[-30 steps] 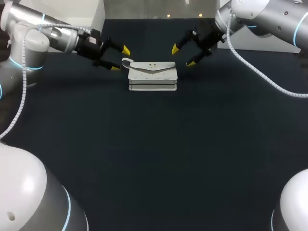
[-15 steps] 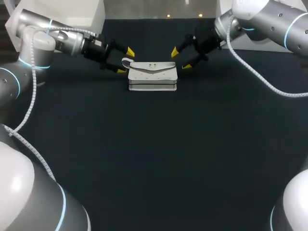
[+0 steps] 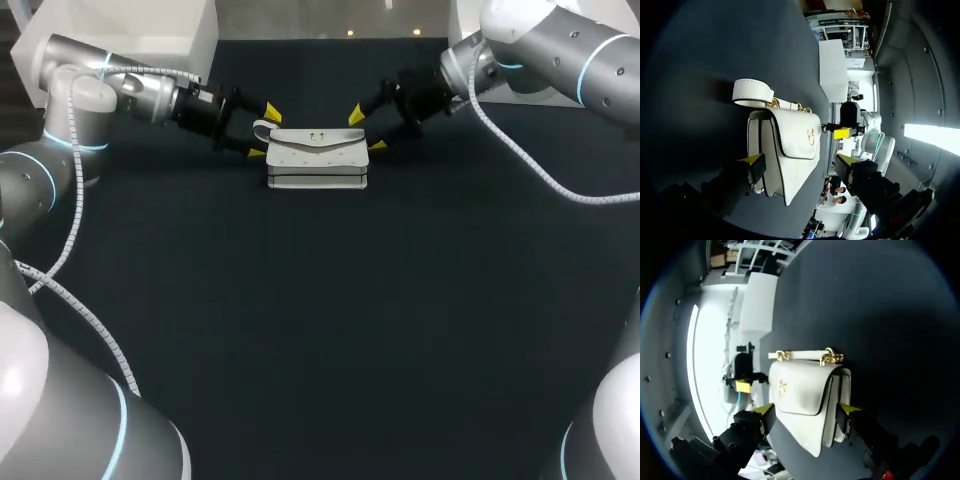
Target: Pick up the bag, open it, inspect its contents, close it, and place it on the opposite side
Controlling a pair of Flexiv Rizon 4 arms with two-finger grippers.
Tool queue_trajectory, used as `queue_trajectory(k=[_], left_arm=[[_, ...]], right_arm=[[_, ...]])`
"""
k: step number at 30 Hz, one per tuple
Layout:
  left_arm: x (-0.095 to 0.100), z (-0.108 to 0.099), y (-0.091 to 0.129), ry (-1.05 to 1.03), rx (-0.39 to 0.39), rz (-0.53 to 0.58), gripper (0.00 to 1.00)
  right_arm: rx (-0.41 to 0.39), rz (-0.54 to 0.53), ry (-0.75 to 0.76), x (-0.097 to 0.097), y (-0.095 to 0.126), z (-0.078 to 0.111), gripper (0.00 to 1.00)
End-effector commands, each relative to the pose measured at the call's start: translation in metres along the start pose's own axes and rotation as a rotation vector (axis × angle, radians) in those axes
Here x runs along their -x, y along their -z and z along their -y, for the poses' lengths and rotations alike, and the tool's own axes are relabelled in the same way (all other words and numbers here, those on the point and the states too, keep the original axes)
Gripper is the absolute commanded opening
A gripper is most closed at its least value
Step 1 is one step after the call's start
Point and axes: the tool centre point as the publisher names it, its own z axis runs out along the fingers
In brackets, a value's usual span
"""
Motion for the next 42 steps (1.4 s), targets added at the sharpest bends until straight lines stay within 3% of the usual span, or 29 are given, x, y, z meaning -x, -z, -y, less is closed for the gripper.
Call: queue_trajectory(k=[1,6,12,20,25,28,30,31,32,33,40,41,42], left_arm=[[0.006,0.007,-0.003,0.001,0.008,-0.023,0.85],[0.005,0.008,-0.005,0.002,0.008,-0.027,0.81],[0.011,0.012,-0.011,0.03,0.011,-0.039,0.75],[0.016,0.017,-0.019,0.06,0.027,-0.052,0.57],[0.019,0.019,-0.021,0.07,0.02,-0.037,0.47],[0.019,0.019,-0.02,0.072,0.017,-0.036,0.4],[0.019,0.019,-0.02,0.071,0.015,-0.035,0.29],[0.018,0.019,-0.019,0.07,0.014,-0.035,0.19],[0.018,0.019,-0.019,0.069,0.014,-0.034,0.05],[0.018,0.019,-0.019,0.068,0.013,-0.034,0.0],[0.017,0.016,-0.019,0.055,0.017,-0.03,0.0],[0.017,0.016,-0.019,0.054,0.017,-0.029,0.13],[0.017,0.015,-0.019,0.051,0.015,-0.028,0.35]], right_arm=[[-0.069,-0.016,0.0,0.003,-0.007,-0.006,0.67],[-0.077,-0.021,-0.007,0.004,-0.012,-0.004,0.6],[-0.084,-0.028,-0.018,0.006,-0.017,-0.004,0.63],[-0.087,-0.047,-0.026,0.011,-0.021,-0.001,0.68],[-0.09,-0.054,-0.031,0.013,-0.023,0.0,0.64],[-0.091,-0.056,-0.033,0.014,-0.023,0.0,0.49],[-0.091,-0.059,-0.033,0.013,-0.023,0.0,0.42],[-0.089,-0.06,-0.033,0.013,-0.022,0.0,0.32],[-0.084,-0.062,-0.033,0.012,-0.022,0.0,0.07],[-0.081,-0.064,-0.032,0.012,-0.021,0.0,0.0],[-0.054,-0.078,-0.049,0.01,-0.019,0.0,0.0],[-0.052,-0.08,-0.05,0.01,-0.019,0.0,0.0],[-0.046,-0.085,-0.054,0.01,-0.019,0.0,0.0]])
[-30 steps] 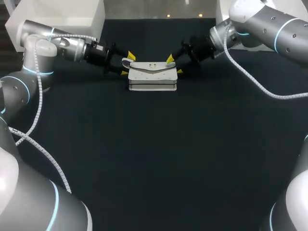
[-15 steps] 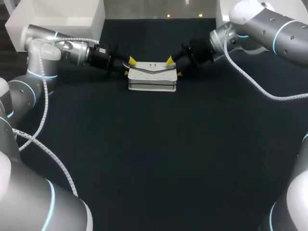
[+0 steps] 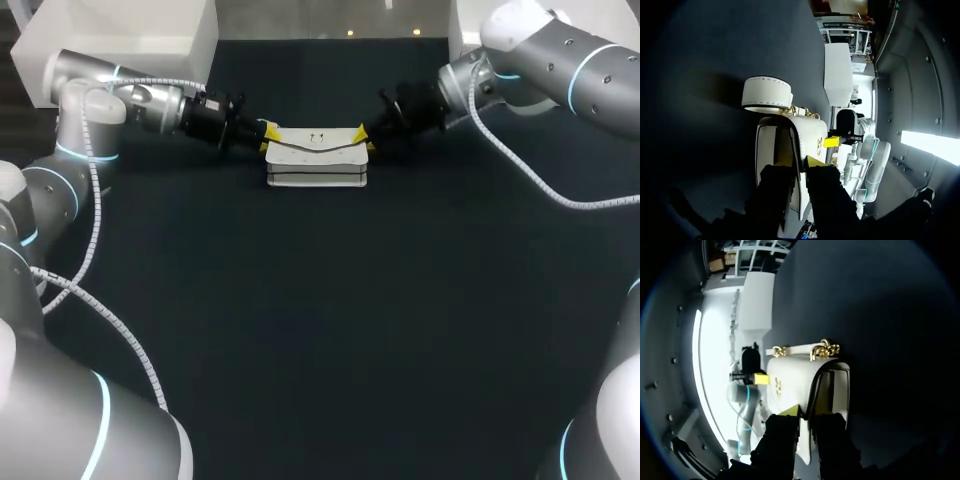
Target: Pick up the bag, open it, inspect its contents, close it, and place it on the opposite side
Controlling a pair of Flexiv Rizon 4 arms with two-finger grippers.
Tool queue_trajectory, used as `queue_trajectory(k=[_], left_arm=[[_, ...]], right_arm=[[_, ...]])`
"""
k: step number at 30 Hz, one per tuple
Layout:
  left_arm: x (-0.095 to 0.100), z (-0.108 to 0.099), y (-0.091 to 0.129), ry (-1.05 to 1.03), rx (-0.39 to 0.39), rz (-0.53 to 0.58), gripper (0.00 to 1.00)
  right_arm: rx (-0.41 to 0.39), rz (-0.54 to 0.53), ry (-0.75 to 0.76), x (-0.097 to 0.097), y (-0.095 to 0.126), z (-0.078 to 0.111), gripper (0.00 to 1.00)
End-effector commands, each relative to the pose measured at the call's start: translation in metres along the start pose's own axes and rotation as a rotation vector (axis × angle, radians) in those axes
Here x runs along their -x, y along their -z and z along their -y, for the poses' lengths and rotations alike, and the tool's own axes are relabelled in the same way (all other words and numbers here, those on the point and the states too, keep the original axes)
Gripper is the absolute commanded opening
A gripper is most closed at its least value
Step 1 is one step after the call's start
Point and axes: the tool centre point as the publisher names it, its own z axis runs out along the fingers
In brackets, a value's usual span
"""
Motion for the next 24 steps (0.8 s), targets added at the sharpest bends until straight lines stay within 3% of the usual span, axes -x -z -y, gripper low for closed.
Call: queue_trajectory(k=[1,3,4,5,8,10,13,14,15,24], left_arm=[[-0.0007,0.0042,-0.0007,-0.008,0.016,0.0,0.47],[-0.001,0.0037,0.0,-0.01,0.012,0.0,0.49],[-0.0011,0.0037,0.0002,-0.012,0.009,-0.001,0.44],[-0.0012,0.0037,0.0003,-0.012,0.006,0.0,0.4],[-0.0005,0.0047,0.0001,-0.011,0.001,0.0,0.0],[0.0002,0.0048,-0.0012,-0.011,0.001,0.002,0.0],[0.001,0.0043,-0.0027,-0.011,0.002,0.003,0.0],[0.0014,0.0041,-0.0032,-0.011,0.002,0.004,0.0],[0.0018,0.0038,-0.0037,-0.011,0.003,0.003,0.0],[0.0039,-0.0002,-0.0043,-0.009,0.006,0.007,0.0]], right_arm=[[-0.021,-0.017,-0.015,0.0016,-0.0008,-0.0048,0.0],[-0.009,-0.026,-0.02,0.002,-0.0002,-0.0048,0.26],[-0.003,-0.029,-0.024,0.002,0.0003,-0.0047,0.35],[0.0,-0.031,-0.026,0.0019,0.0007,-0.0047,0.36],[0.014,-0.039,-0.035,0.001,0.0015,-0.005,0.36],[0.02,-0.043,-0.04,0.0007,0.0015,-0.0052,0.37],[0.025,-0.046,-0.05,0.0004,0.0011,-0.0058,0.33],[0.027,-0.046,-0.054,0.0006,0.0007,-0.006,0.22],[0.026,-0.046,-0.056,0.0008,0.0002,-0.0062,0.0],[0.022,-0.052,-0.057,0.0009,-0.0021,-0.0045,0.0]])
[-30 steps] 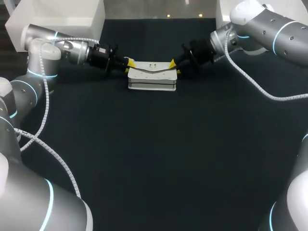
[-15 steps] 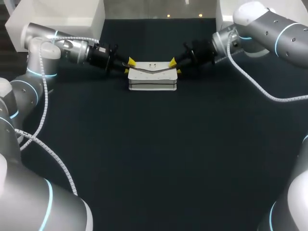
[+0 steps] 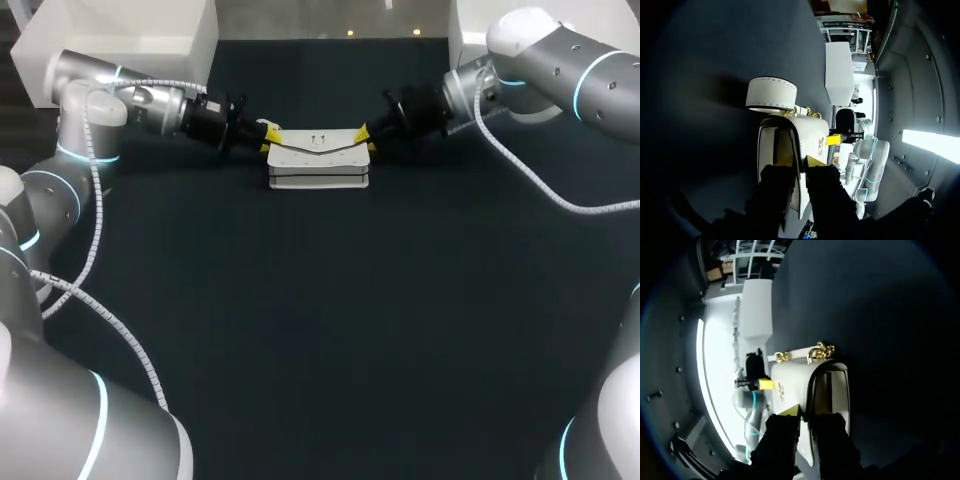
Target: Pick up the bag, open it, inspect its contents, close it, and place it on the opposite side
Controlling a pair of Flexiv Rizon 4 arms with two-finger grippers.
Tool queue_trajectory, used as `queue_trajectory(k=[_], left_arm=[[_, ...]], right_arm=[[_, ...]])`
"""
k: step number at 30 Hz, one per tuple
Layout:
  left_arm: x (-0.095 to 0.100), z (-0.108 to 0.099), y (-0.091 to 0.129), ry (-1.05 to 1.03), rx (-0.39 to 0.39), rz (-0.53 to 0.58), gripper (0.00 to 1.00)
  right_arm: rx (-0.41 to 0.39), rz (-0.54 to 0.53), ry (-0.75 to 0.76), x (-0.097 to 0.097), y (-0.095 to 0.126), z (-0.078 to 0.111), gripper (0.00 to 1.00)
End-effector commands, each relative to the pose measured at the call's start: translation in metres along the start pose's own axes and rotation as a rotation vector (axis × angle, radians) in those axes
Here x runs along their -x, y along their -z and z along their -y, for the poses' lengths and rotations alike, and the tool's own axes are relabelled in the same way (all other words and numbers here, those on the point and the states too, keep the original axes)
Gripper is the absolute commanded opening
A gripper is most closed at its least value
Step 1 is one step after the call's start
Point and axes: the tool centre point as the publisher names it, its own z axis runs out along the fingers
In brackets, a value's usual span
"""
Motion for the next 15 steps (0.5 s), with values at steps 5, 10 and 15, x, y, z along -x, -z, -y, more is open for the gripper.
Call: queue_trajectory(k=[5,10,15], left_arm=[[-0.008,-0.006,0.008,-0.026,-0.013,-0.006,1.0],[-0.019,-0.016,0.022,-0.058,-0.035,-0.011,1.0],[-0.024,-0.024,0.033,-0.081,-0.046,-0.011,1.0]], right_arm=[[0.009,-0.006,-0.01,-0.001,0.004,0.003,0.36],[0.032,-0.004,-0.007,-0.004,0.015,0.013,0.64],[0.047,-0.002,-0.007,-0.005,0.021,0.023,0.44]])
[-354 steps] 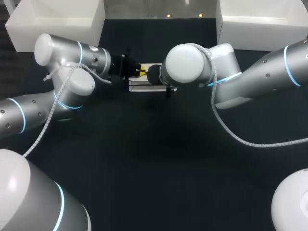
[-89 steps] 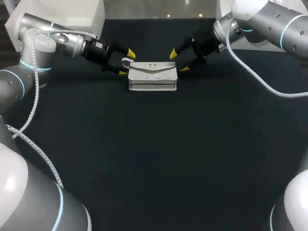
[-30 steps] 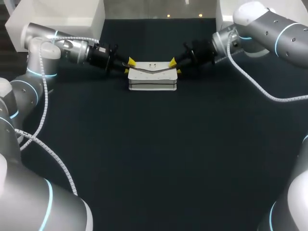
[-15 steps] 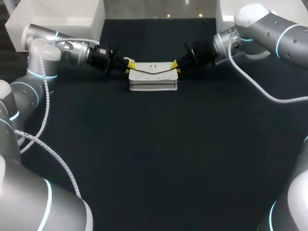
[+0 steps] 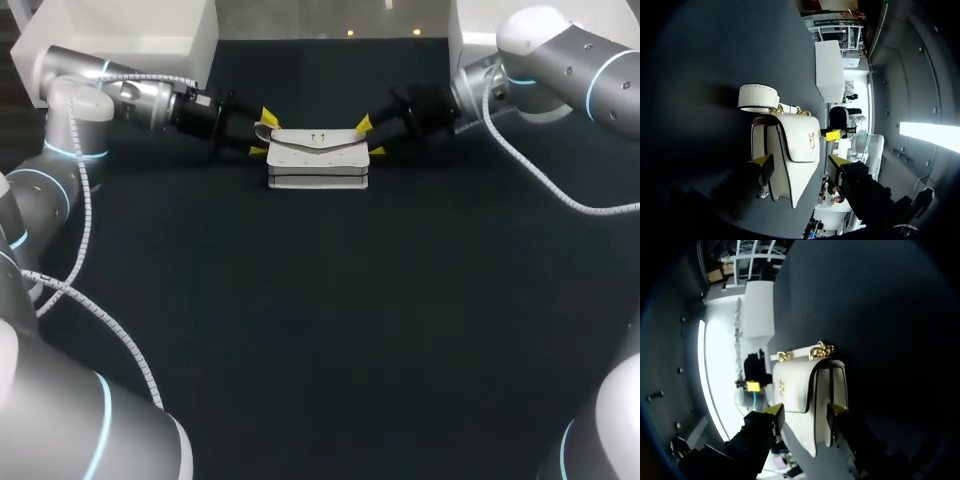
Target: Pick up the bag, open it, inspect its contents, close it, and place it on the opposite side
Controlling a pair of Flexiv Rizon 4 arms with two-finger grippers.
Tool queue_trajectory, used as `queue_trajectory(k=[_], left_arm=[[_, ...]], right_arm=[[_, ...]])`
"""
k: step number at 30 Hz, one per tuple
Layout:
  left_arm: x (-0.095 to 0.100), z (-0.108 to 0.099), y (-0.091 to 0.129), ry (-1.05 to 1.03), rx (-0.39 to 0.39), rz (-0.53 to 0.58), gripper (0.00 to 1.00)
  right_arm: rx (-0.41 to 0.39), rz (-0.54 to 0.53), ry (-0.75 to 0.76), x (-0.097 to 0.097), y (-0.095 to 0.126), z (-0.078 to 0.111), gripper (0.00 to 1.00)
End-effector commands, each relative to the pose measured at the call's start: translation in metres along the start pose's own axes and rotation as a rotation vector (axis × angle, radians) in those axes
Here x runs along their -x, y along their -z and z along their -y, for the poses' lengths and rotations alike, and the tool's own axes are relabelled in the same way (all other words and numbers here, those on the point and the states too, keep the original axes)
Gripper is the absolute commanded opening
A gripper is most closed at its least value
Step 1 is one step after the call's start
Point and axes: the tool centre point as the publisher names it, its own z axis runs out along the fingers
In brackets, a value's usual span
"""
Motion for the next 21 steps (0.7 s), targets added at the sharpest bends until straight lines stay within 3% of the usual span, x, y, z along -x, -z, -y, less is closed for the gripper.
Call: queue_trajectory(k=[1,5,16,21], left_arm=[[-0.01,-0.018,0.011,-0.009,-0.051,0.022,1.0],[-0.008,-0.019,0.017,-0.005,-0.063,0.029,1.0],[-0.004,-0.02,0.03,0.001,-0.085,0.04,1.0],[-0.001,-0.018,0.035,0.009,-0.098,0.05,1.0]], right_arm=[[0.041,0.006,-0.002,-0.003,0.005,0.018,0.41],[0.028,0.015,-0.013,-0.001,0.001,0.023,0.3],[0.019,0.009,-0.038,0.006,-0.007,0.027,0.25],[0.022,0.001,-0.032,0.003,-0.009,0.028,0.15]])
